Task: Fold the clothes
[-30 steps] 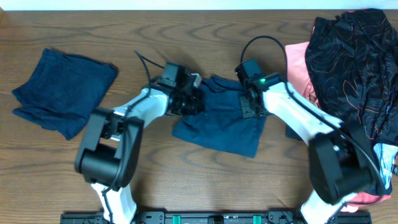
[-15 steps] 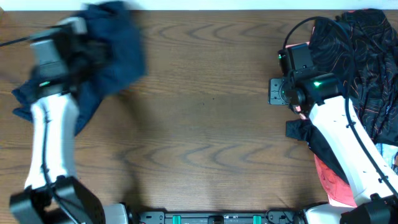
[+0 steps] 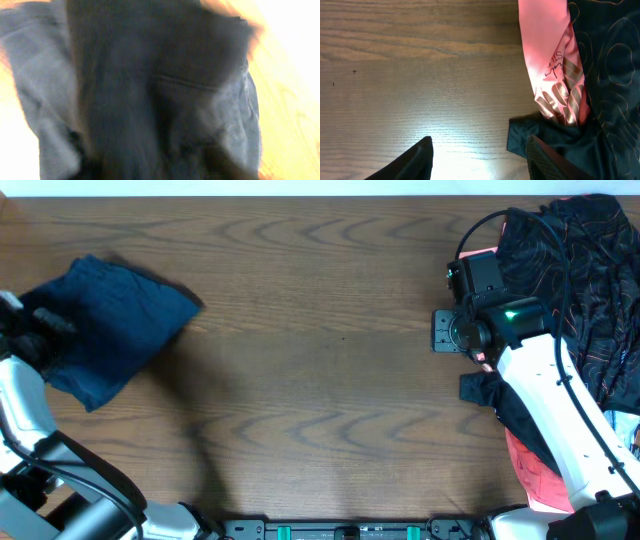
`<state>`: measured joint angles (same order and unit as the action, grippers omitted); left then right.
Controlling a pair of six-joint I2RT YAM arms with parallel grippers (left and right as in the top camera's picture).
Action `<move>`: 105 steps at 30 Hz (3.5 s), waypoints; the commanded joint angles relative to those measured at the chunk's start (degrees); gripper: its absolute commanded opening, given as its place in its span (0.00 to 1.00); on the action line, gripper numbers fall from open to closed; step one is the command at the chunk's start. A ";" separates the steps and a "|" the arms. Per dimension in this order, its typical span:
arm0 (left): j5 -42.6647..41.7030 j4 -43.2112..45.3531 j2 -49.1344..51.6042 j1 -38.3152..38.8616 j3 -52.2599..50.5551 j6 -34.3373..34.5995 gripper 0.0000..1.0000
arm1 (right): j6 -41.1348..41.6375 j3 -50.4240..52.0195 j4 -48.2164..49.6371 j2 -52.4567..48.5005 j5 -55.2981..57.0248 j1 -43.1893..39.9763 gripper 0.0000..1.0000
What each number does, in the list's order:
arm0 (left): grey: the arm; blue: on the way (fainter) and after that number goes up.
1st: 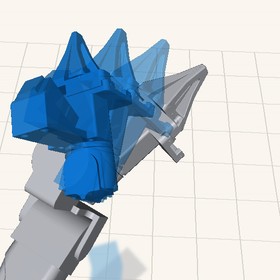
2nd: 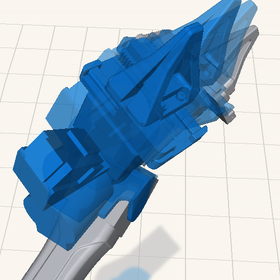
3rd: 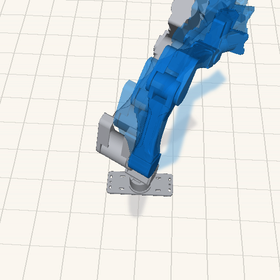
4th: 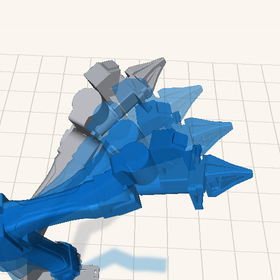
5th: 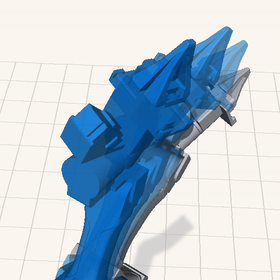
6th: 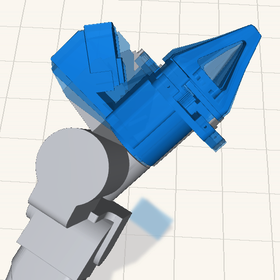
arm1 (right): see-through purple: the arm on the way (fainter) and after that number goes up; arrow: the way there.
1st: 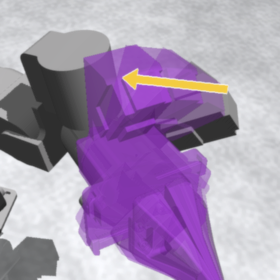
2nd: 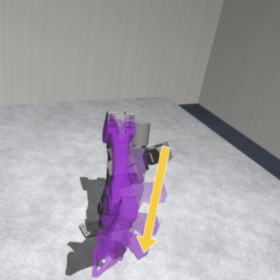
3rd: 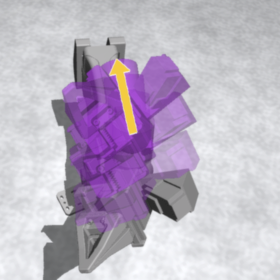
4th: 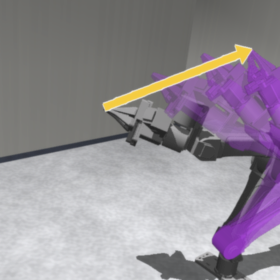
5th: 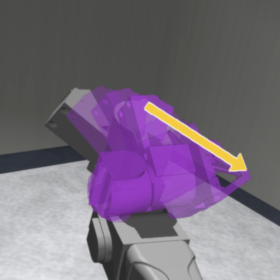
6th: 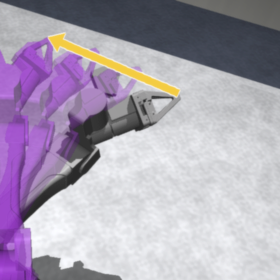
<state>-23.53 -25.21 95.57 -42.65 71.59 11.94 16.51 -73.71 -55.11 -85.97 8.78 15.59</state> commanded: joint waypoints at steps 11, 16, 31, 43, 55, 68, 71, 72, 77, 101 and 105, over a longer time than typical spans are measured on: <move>-12.33 -0.15 -5.79 0.68 0.00 5.95 0.98 | -0.94 -0.52 -0.44 0.11 -0.04 -0.44 0.60; -13.27 -6.08 -6.47 7.50 0.00 4.57 0.98 | -3.41 -0.52 1.44 -0.28 -7.65 -0.44 0.64; 15.78 -38.47 -5.33 44.89 0.00 -1.01 0.98 | -5.42 -0.52 -2.36 -2.54 -23.10 -8.17 0.99; 15.65 -46.88 -17.59 46.01 -6.64 -1.64 0.98 | -3.10 2.23 -12.39 2.32 -18.99 -13.99 0.99; 15.65 -32.20 -64.61 46.01 -23.47 4.35 0.98 | 2.10 32.96 17.29 42.10 -5.14 -5.16 0.99; 15.65 -31.52 -80.41 46.01 -23.47 4.61 0.98 | 2.12 39.39 -0.68 55.82 -5.60 -5.03 0.99; 15.65 -31.52 -80.41 46.01 -23.47 4.61 0.98 | 2.12 39.39 -4.55 55.80 -5.60 -5.03 0.99; 15.65 -31.52 -80.41 46.01 -23.47 4.63 0.98 | 2.12 39.39 -5.31 55.80 -5.60 -5.03 0.99; 15.65 -31.52 -80.41 46.01 -23.47 4.63 0.98 | 2.12 39.39 -7.23 55.80 -5.60 -5.03 0.99; 15.65 -31.52 -80.41 46.01 -23.47 4.63 0.98 | -16.37 49.96 14.91 79.23 -2.82 -6.86 0.99; 15.65 -31.52 -80.41 46.01 -23.47 4.61 0.98 | -19.30 58.51 27.50 85.02 -2.80 -7.74 0.99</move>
<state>-8.56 -56.77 15.27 3.33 48.29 16.51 3.46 -20.25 -32.01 -4.36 5.87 8.86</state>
